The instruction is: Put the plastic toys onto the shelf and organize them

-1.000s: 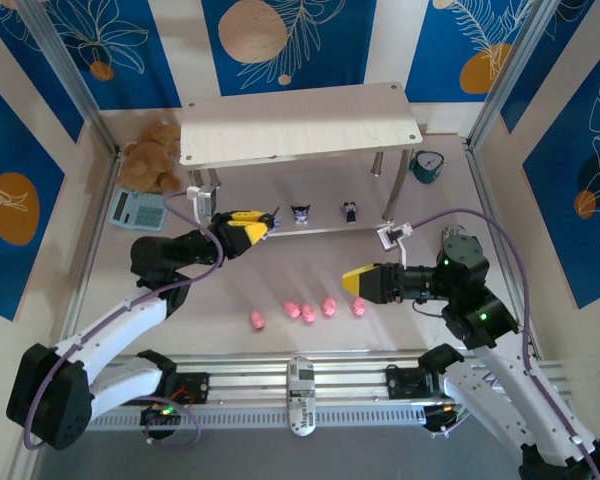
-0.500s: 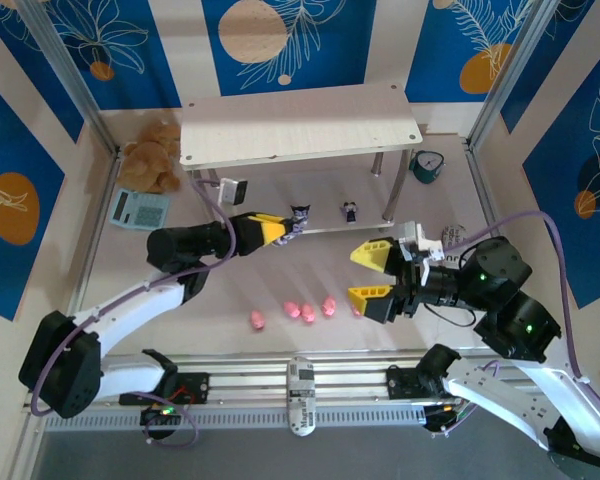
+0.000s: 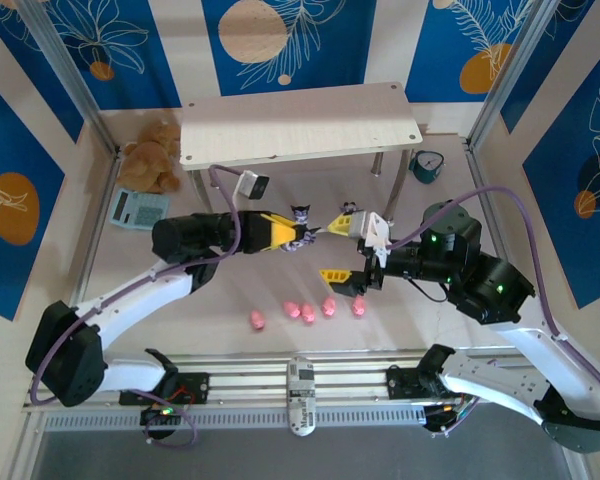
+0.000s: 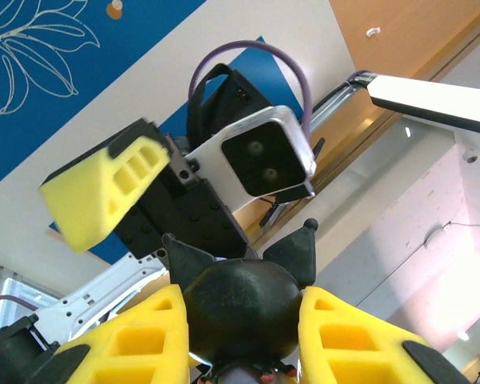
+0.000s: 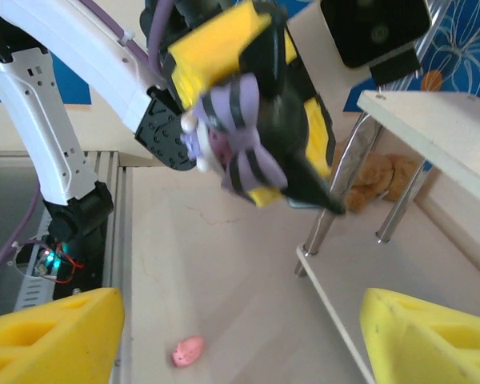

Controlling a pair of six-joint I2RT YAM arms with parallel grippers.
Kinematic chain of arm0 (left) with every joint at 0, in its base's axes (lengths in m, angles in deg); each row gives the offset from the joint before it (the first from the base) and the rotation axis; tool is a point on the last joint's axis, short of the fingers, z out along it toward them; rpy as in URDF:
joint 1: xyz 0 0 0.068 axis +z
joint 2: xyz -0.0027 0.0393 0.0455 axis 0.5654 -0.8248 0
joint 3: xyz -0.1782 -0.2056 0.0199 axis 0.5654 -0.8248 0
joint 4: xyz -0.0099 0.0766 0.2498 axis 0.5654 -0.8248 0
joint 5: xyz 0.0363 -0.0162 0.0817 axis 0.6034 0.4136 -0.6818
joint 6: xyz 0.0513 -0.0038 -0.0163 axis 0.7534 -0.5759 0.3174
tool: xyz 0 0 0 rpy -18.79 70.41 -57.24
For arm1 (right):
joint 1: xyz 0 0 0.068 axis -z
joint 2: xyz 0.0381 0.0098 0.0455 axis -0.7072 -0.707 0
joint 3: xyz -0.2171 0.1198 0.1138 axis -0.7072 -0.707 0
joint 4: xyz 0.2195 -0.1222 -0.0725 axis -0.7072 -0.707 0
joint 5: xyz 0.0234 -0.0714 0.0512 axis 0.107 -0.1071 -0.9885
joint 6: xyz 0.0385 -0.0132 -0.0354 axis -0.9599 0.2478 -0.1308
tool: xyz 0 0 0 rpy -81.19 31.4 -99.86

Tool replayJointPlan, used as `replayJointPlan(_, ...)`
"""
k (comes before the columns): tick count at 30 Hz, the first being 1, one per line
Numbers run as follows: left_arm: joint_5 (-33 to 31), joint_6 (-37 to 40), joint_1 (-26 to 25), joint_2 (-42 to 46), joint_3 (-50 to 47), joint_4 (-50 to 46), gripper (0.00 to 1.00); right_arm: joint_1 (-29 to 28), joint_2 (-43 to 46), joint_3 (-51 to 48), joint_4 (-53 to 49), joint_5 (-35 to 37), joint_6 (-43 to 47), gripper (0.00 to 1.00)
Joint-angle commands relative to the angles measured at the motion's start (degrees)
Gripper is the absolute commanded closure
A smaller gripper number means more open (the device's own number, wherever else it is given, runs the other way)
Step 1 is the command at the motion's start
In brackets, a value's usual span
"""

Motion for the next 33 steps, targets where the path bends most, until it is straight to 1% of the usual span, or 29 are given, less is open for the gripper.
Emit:
replayJointPlan(1,1.6,-1.4,-0.9,-0.8,2.4,3.1,0.82,-0.5,-0.4,2.6,1.2,0.2,3.9,0.22)
replayJointPlan(8,2.0,-0.7,-1.6,-2.6,3.6,3.1,0.82,-0.5,-1.7,3.8,3.6,0.0,4.6,0.22)
replayJointPlan(11,2.4,-0.7,-1.9,-3.3,4.3,3.1,0.82,-0.5,-3.1,4.6,3.7,-1.3,4.5,0.24)
replayJointPlan(20,3.6,-0.5,-2.3,-4.3,5.1,3.1,0.82,-0.7,-6.4,6.5,4.6,-3.9,3.9,0.37)
replayJointPlan(23,3.5,-0.4,-2.3,-4.4,4.9,3.1,0.82,-0.9,-6.7,6.9,4.8,-4.8,3.7,0.48)
replayJointPlan(25,3.5,-0.2,-2.4,-4.4,4.7,3.1,0.82,-0.9,-6.8,7.3,4.3,-5.0,3.7,0.58)
replayJointPlan(27,3.6,-0.1,-2.4,-4.5,4.8,3.1,0.82,-0.9,-6.8,7.6,3.6,-4.9,3.5,0.72)
replayJointPlan(29,3.7,0.0,-2.3,-4.5,4.8,3.1,0.81,-0.9,-6.6,7.4,3.5,-4.2,3.2,0.78)
replayJointPlan(31,3.7,0.0,-2.3,-4.8,5.0,3.1,0.8,-0.8,-6.6,7.5,2.8,-3.6,3.0,0.89)
replayJointPlan(32,3.7,0.0,-2.3,-4.9,5.1,3.1,0.79,-0.8,-6.7,7.7,2.5,-3.3,2.8,1.0)
replayJointPlan(33,3.7,0.2,-2.3,-5.1,5.4,3.1,0.77,-0.9,-6.6,7.4,2.6,-3.0,2.8,1.0)
